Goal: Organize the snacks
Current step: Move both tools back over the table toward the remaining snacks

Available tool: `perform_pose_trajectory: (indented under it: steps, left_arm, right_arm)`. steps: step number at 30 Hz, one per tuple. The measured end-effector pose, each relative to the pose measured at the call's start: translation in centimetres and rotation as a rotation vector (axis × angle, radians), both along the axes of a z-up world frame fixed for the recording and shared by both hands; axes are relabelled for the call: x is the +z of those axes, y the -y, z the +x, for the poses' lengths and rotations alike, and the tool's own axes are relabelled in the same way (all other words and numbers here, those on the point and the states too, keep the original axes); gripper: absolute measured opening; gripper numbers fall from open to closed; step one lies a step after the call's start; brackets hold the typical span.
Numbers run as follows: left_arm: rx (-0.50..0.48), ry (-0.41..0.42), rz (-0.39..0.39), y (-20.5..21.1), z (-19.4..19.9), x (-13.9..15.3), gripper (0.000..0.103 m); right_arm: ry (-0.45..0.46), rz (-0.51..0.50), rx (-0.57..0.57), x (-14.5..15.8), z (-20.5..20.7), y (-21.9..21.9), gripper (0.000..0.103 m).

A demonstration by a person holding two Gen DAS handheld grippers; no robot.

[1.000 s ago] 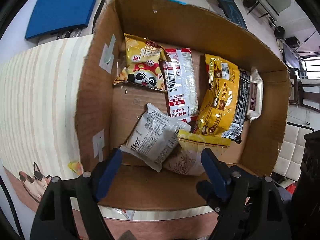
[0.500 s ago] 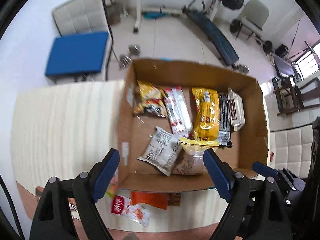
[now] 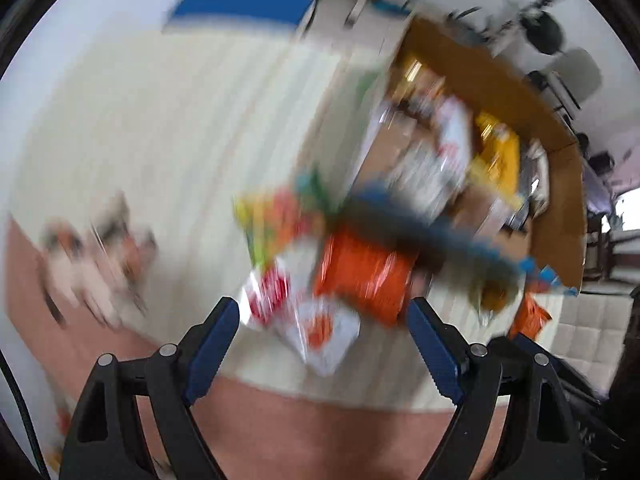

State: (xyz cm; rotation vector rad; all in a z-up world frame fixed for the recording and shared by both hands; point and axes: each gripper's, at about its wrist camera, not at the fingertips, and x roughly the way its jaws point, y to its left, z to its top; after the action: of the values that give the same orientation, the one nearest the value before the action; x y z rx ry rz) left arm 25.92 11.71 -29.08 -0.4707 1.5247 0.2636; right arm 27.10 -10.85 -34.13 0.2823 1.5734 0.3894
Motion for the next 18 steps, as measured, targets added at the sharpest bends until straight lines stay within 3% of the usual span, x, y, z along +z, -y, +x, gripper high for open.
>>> perform_pose_trajectory:
  steps: [2,4,8,13,18]
  left_arm:
    - [0.121,-0.059,-0.170,-1.2,-2.2,-3.4,0.085]
    - [0.243,-0.087,-0.288,-1.9,-4.4,-6.0,0.085]
    - [0.360,-0.129,-0.423,-1.5,-6.4,-9.5,0.084]
    - [0.460,-0.135,-0.469,-0.6,-7.2,-11.7,0.084]
    - [0.497,-0.154,-0.397,-1.7,-7.9,-12.4,0.084]
  right_arm:
    - [-0.036,-0.015,-0.007,-1.7,-0.7,-0.1,0.068]
    - [-0.057,-0.030,-0.009,-3.0,-1.3,-0.1,0.068]
    - [-0.091,-0.063,-0.010,-4.6,-2.0,-0.1,0.068]
    - [-0.099,-0.088,-0.006,-5.0,-2.5,-0.3,0.068]
    - [-0.094,-0.101,0.002,-5.0,-2.5,-0.7,0.068]
